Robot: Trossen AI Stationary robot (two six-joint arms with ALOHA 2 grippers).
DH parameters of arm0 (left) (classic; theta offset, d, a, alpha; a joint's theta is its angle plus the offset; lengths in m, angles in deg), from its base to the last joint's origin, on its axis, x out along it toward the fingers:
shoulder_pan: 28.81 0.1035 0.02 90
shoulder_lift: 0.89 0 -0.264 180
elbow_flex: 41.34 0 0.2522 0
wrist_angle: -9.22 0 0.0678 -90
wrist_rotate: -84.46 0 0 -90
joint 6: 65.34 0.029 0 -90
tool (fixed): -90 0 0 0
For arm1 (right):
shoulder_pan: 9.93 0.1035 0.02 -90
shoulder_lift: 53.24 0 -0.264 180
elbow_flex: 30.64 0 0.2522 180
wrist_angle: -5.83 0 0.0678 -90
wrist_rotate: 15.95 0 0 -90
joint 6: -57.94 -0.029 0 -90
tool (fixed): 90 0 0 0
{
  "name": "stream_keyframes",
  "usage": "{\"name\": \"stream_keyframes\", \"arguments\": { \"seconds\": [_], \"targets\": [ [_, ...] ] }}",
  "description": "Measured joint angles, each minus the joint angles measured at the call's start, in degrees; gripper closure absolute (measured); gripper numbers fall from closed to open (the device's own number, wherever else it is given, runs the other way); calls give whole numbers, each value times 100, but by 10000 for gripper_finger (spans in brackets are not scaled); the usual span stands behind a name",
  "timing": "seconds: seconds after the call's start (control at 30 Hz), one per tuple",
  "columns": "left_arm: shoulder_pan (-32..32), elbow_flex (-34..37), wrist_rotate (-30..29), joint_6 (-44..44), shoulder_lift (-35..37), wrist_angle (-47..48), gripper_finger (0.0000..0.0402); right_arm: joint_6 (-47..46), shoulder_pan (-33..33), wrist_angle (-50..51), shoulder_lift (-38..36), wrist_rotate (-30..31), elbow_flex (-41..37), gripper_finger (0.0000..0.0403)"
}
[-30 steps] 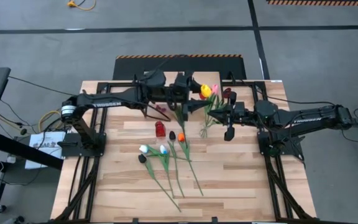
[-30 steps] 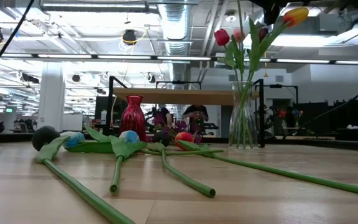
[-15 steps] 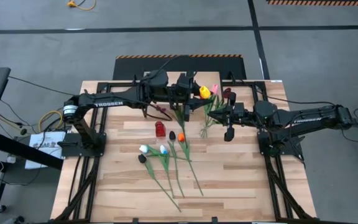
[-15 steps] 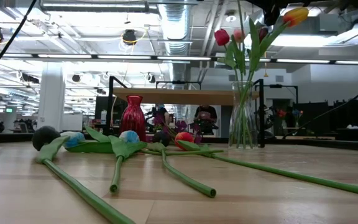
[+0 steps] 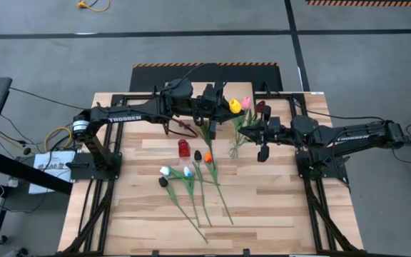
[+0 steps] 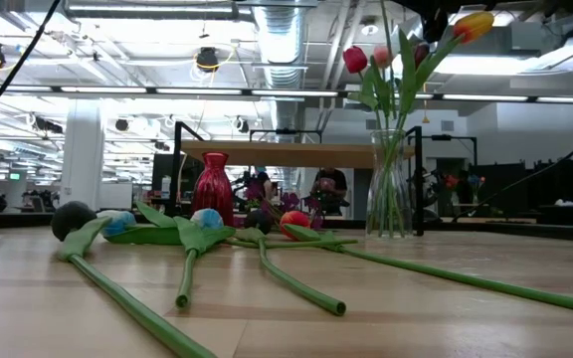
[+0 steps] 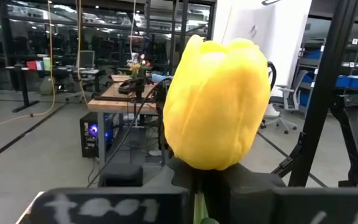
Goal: Pick and place flowers into a vace then onto a shelf
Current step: Put the yellow tulip into the transparent vase
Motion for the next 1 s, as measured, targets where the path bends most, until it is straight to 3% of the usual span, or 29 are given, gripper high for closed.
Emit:
{"name": "stream_keyframes", "arguments": {
  "seconds": [0.27, 0.53, 0.73, 1.0],
  "targets": [
    [0, 0, 0, 42, 0, 0, 401, -420, 2, -4, -2, 2, 0, 315],
    [66, 0, -33, 267, 130, 70, 401, -114, 85, 50, -2, 7, 243, 236],
    [167, 0, -67, 304, 266, 189, 401, 75, 205, 341, -9, 9, 528, 221],
    [173, 0, -81, 332, 275, 396, 401, 232, 427, 479, -98, 9, 875, 237]
  ]
}}
